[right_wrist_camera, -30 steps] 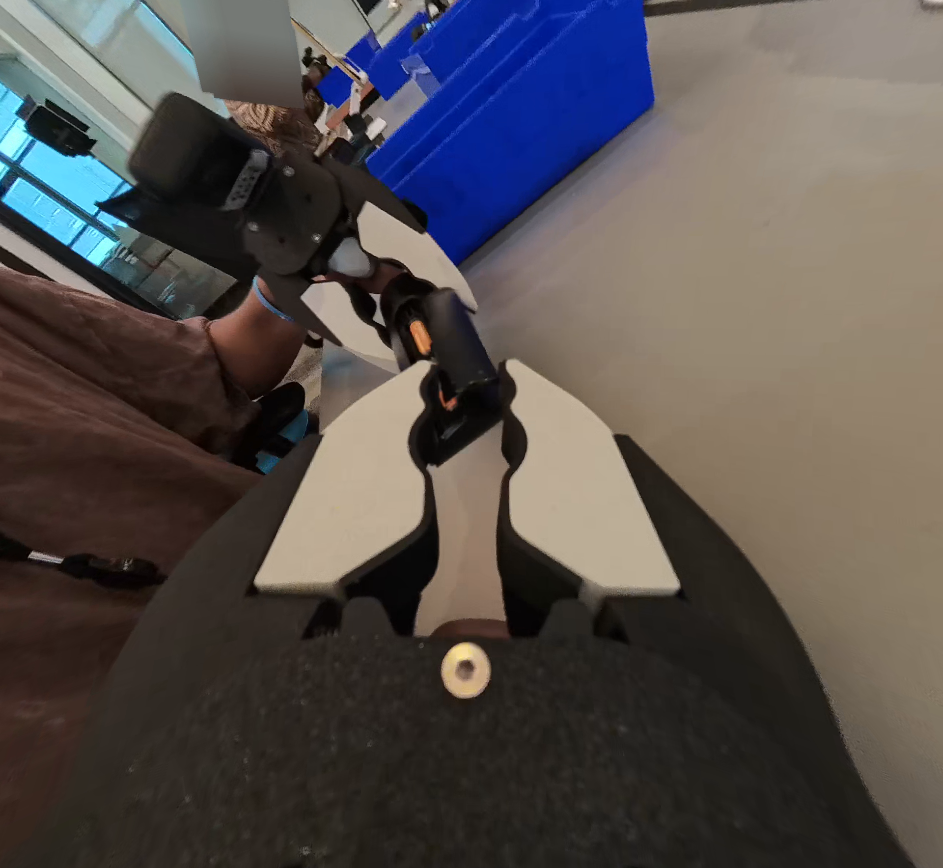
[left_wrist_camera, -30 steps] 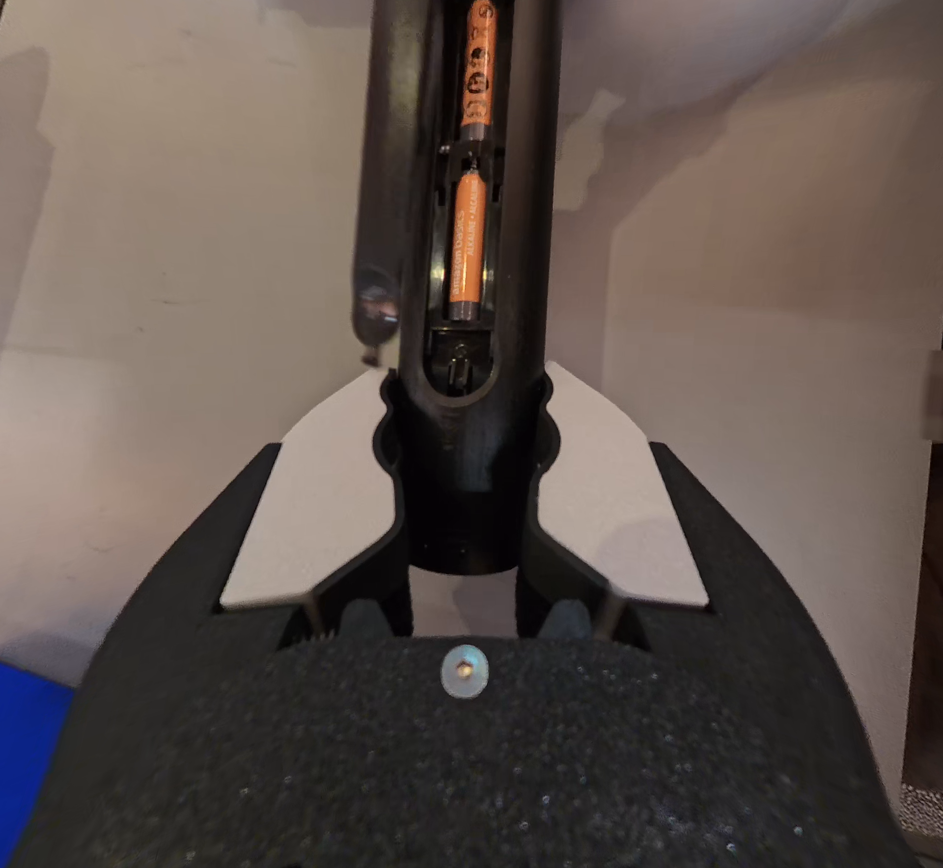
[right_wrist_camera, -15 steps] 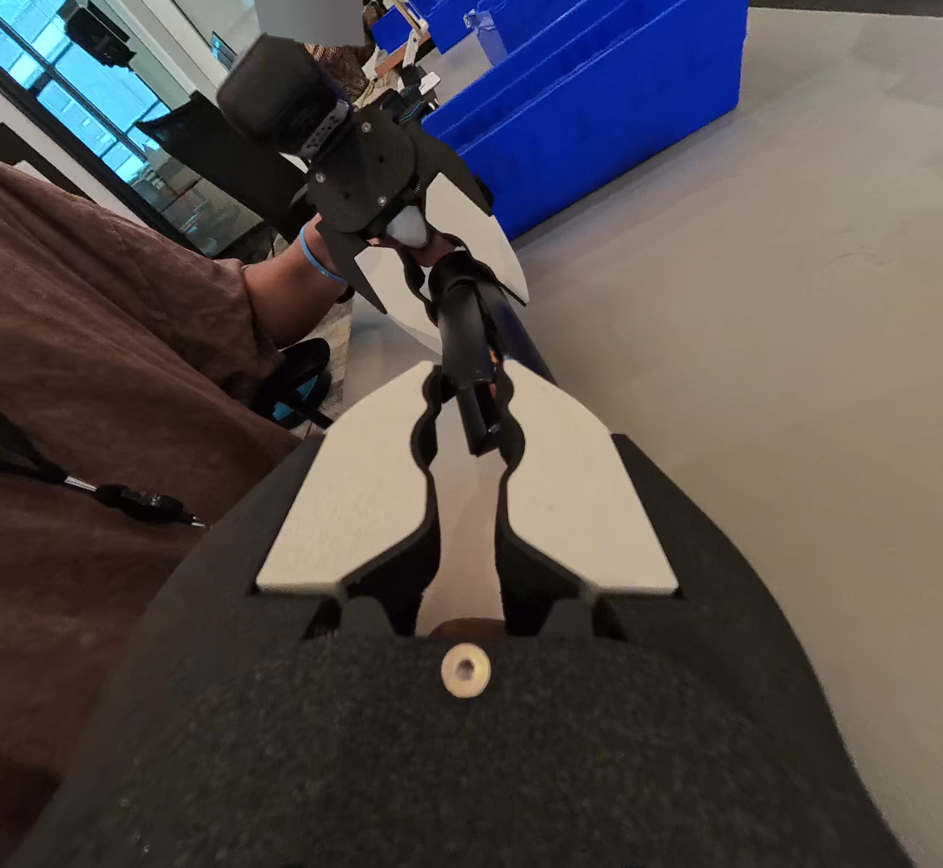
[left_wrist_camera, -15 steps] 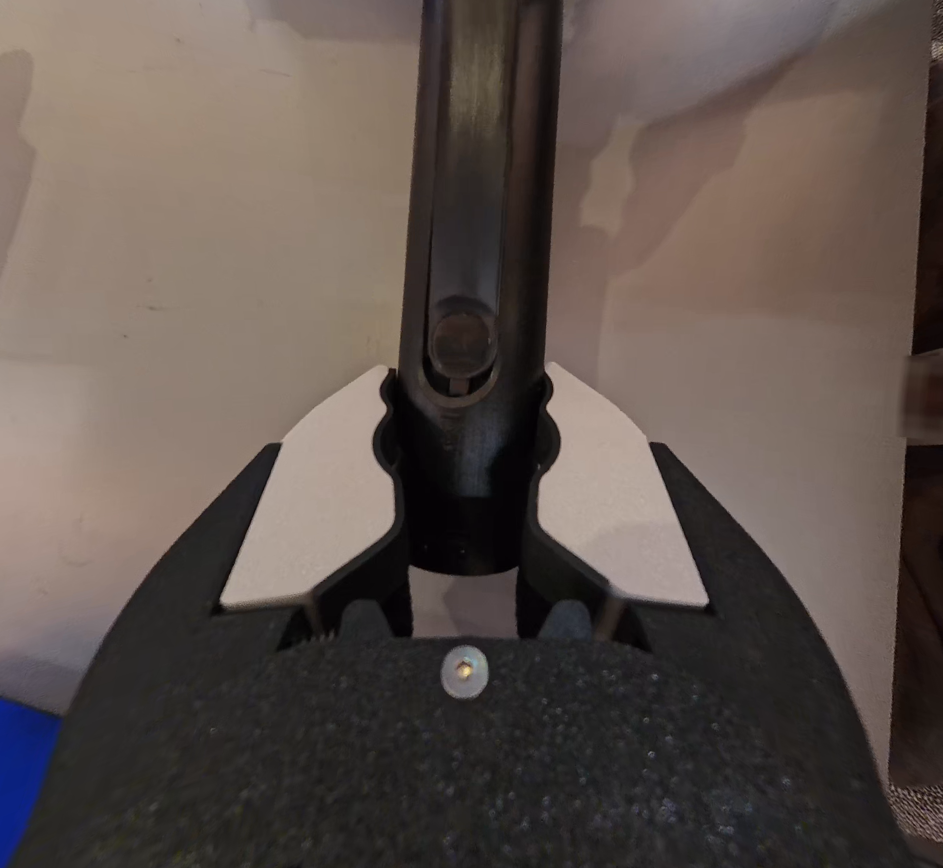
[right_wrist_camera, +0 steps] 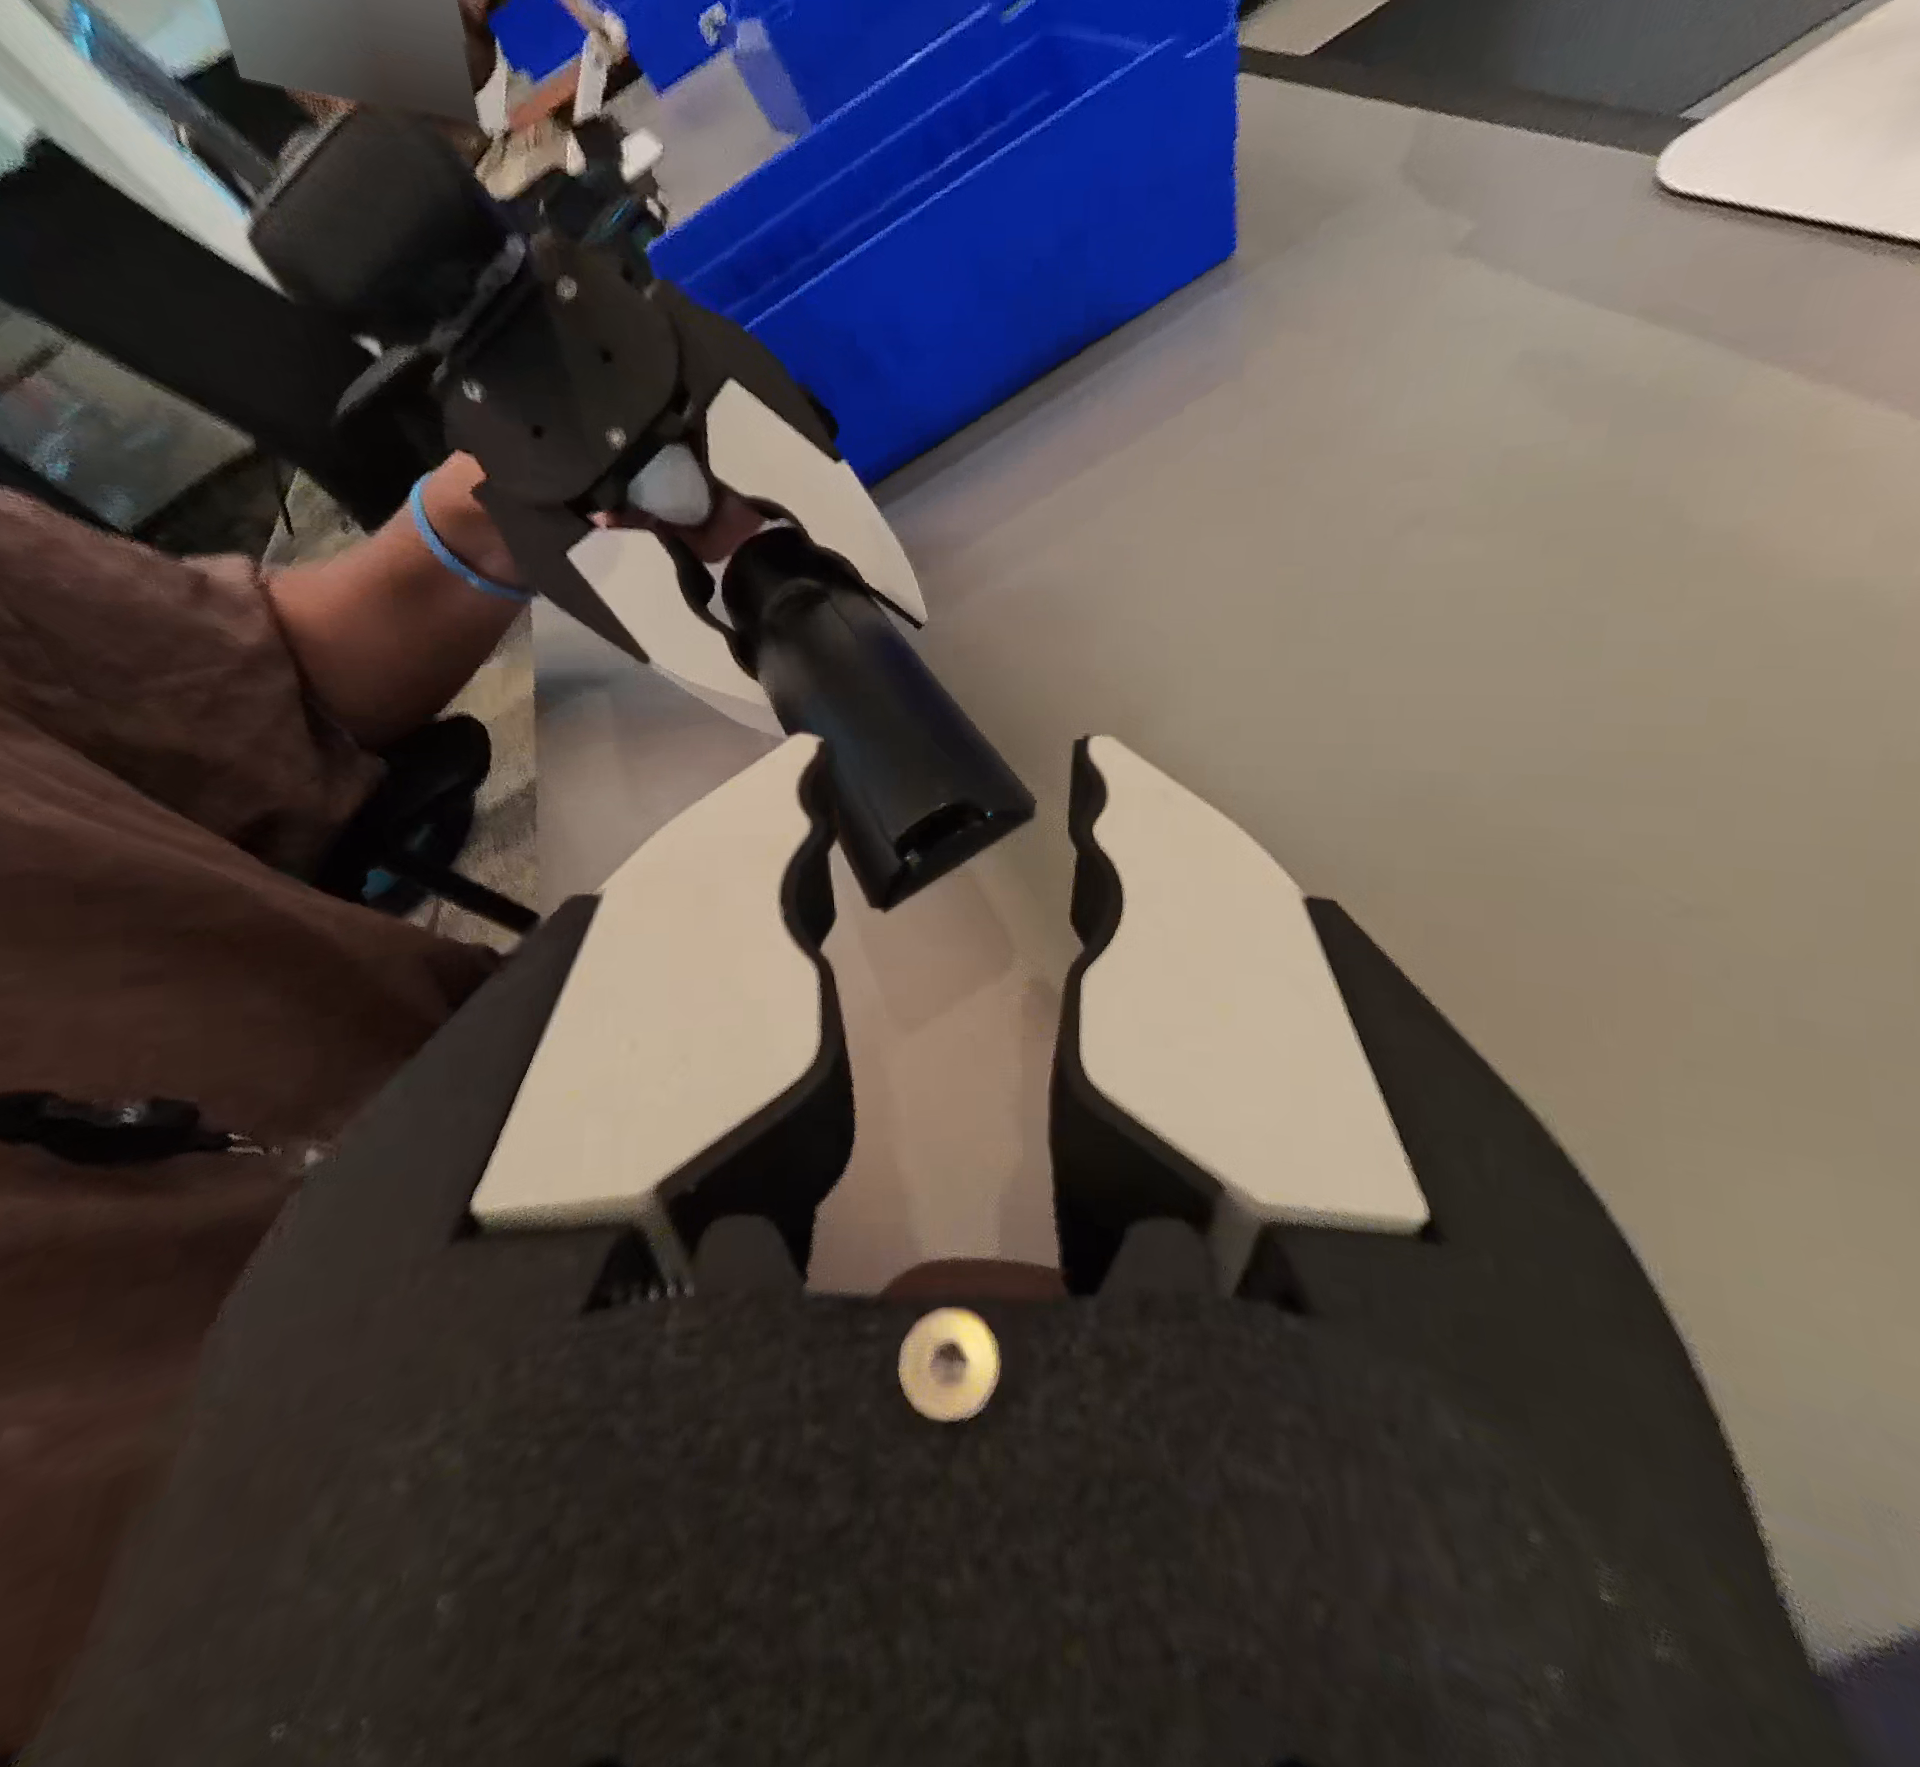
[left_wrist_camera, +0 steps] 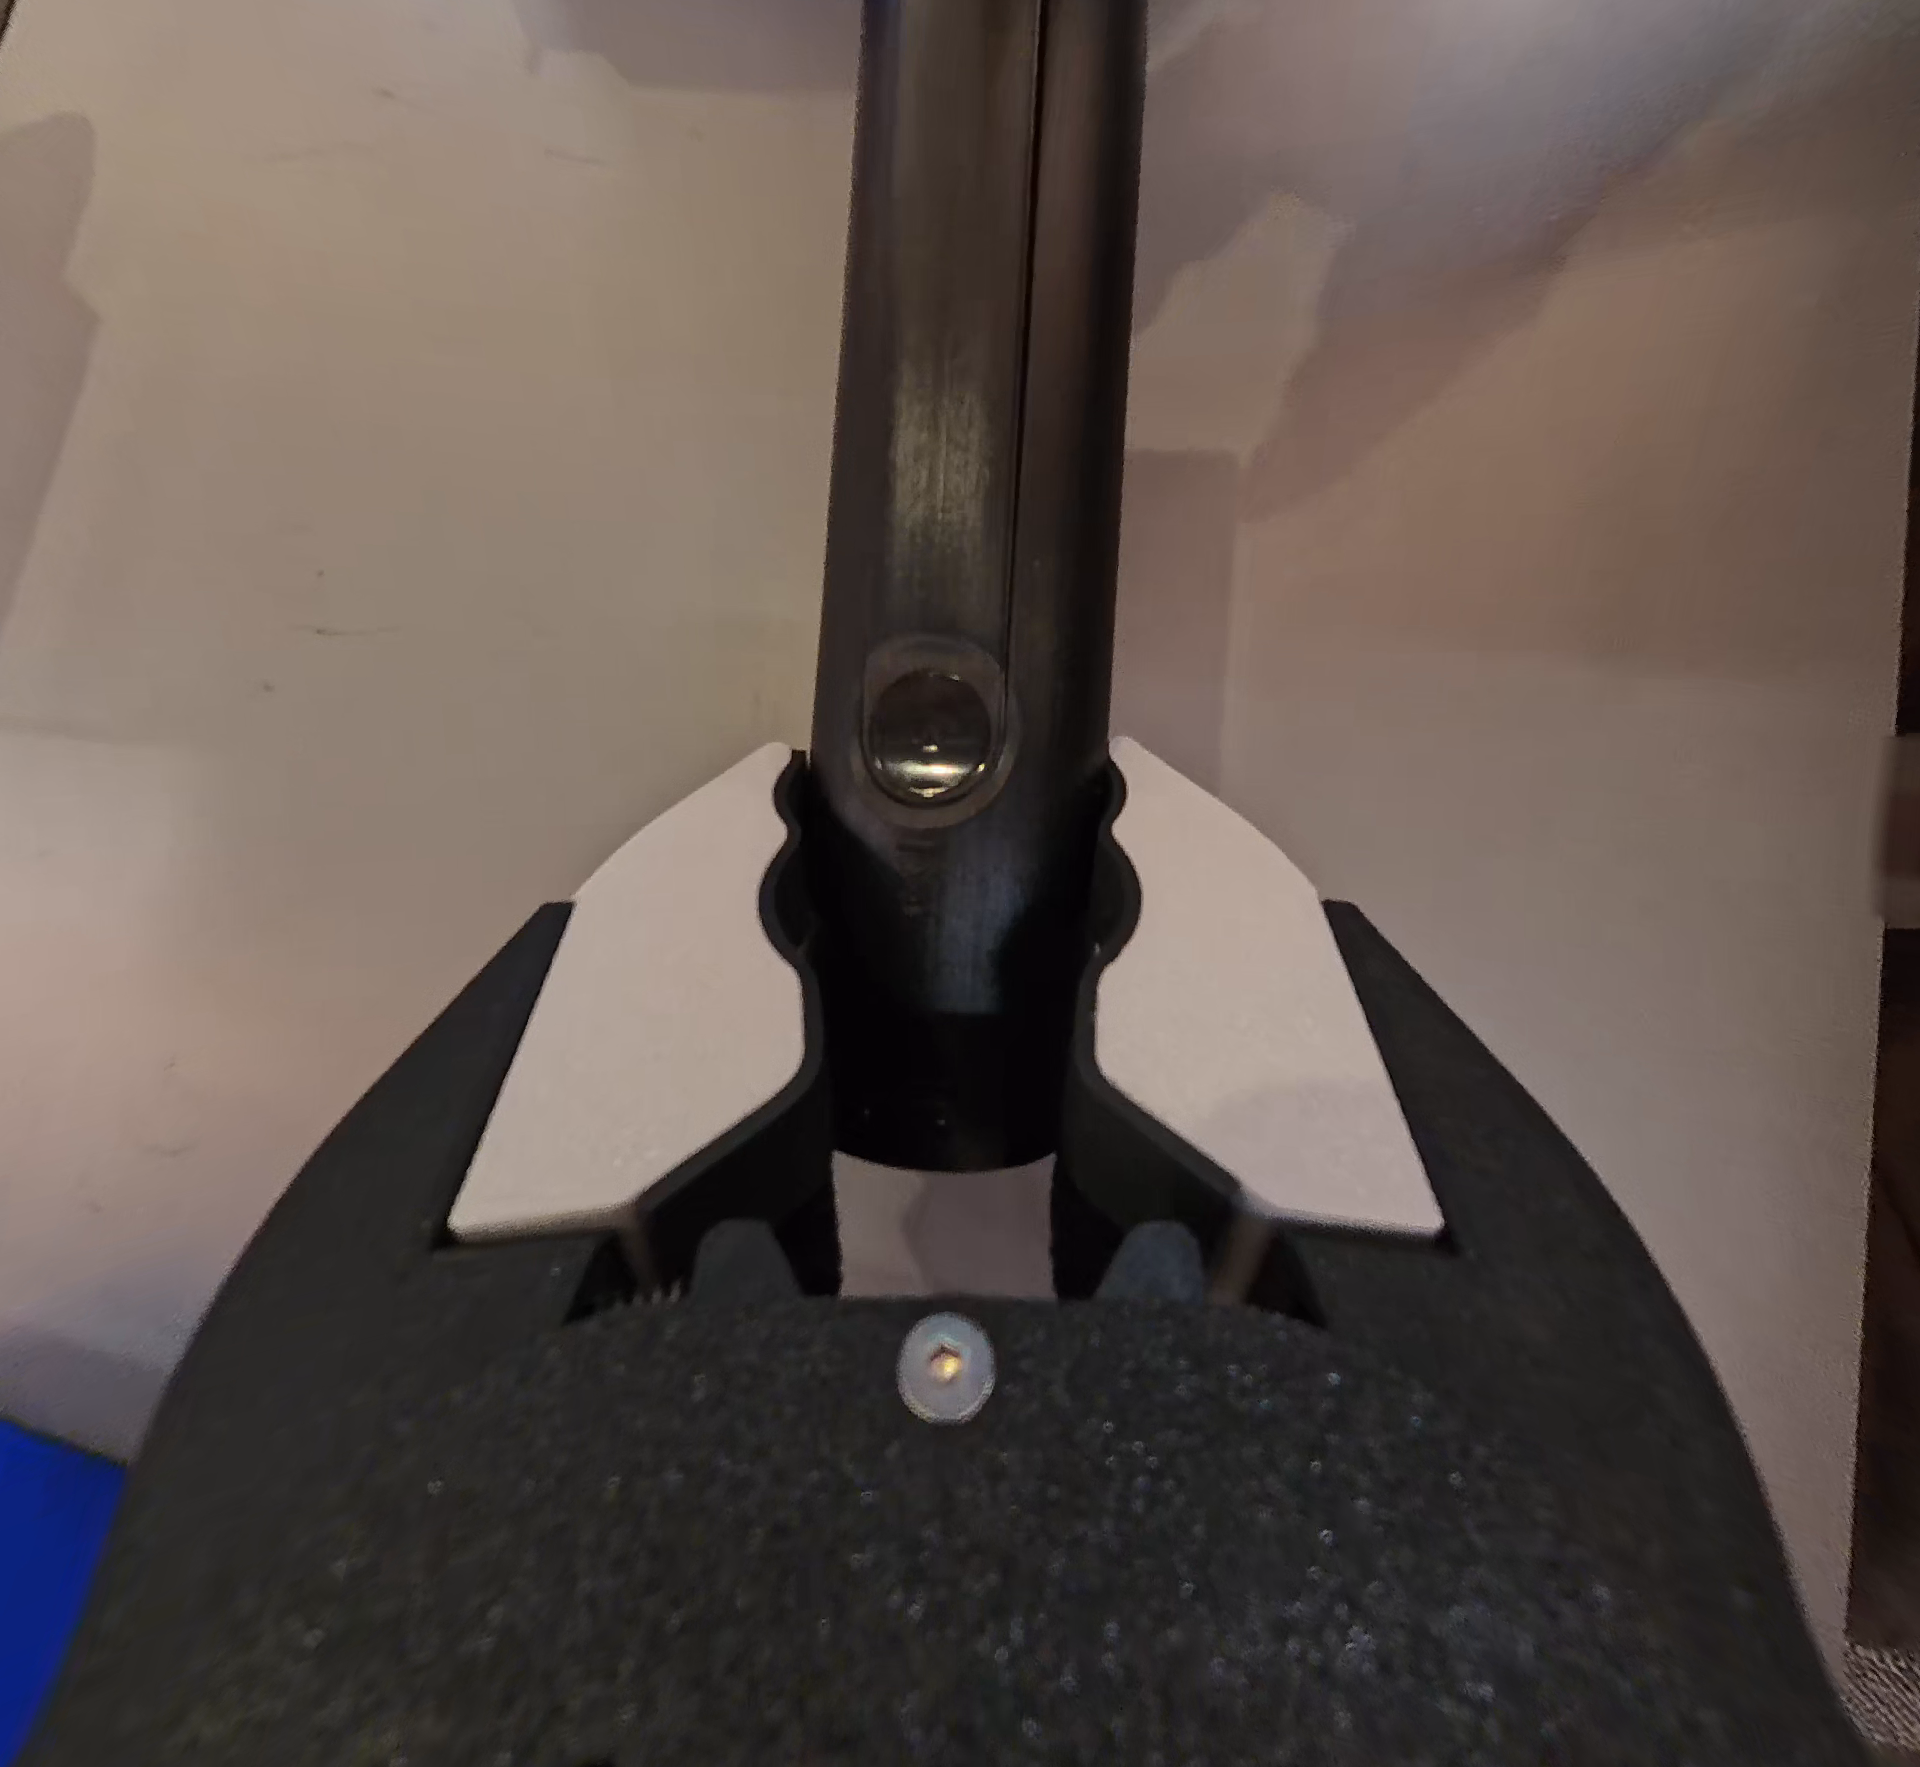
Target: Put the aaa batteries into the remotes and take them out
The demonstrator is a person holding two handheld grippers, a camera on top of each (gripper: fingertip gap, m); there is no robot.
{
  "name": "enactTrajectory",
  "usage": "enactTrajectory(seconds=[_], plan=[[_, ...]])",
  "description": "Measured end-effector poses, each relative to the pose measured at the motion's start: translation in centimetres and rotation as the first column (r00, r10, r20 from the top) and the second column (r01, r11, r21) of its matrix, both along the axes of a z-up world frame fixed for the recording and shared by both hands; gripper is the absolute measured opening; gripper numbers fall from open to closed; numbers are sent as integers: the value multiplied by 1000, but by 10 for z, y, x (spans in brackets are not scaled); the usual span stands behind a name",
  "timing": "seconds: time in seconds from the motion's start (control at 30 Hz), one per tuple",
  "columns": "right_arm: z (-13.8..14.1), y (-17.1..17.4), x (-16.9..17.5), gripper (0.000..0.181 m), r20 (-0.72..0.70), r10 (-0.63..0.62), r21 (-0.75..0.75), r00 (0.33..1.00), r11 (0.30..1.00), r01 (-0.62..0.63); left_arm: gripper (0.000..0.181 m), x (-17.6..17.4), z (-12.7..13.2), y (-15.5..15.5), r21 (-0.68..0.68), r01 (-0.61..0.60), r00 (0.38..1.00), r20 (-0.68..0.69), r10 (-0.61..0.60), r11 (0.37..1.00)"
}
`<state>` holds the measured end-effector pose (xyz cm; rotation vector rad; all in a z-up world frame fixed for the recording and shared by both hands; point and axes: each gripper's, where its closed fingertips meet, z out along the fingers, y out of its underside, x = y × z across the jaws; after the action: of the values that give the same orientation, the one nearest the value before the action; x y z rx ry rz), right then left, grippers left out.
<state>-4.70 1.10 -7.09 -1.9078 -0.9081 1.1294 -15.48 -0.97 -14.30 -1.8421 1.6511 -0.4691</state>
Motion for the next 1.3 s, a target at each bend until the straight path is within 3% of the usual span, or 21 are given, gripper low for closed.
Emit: enactTrajectory(seconds=[0.1,0.2,0.23,0.3,0.4,0.47,0.73,1.1,1.3], plan=[[-1,-6,5,24,-45,-69,-25,997,997,68,51,-1,-1,2,-4,-12,1000,3,12,1000],[-2,-10,5,4,-80,-156,62,984,985,162,51,-2,-4,3,-10,-11,1000,0,11,1000],[-3,-7,7,7,-84,-202,77,976,975,208,51,-2,-5,2,-8,-10,1000,0,10,1000],[-10,-2,6,38,-105,-263,-26,959,965,262,51,0,-5,1,-5,-6,1000,2,6,1000],[-28,-1,-5,63,-130,-286,-218,949,942,254,51,3,-7,1,12,-7,1000,-6,7,1000],[-37,-5,-15,65,-157,-259,-314,953,928,201,51,5,-8,1,12,-4,1000,-10,4,1000],[-49,-13,-35,40,-225,-240,-523,944,848,91,51,10,-9,1,50,1,999,-38,1,999],[-43,-17,-30,30,-398,-292,-680,869,730,-66,51,14,-10,-2,39,12,1000,-17,-12,999],[-41,-14,-27,28,-407,-317,-700,857,710,-70,52,18,-7,1,40,14,999,49,-16,999]])
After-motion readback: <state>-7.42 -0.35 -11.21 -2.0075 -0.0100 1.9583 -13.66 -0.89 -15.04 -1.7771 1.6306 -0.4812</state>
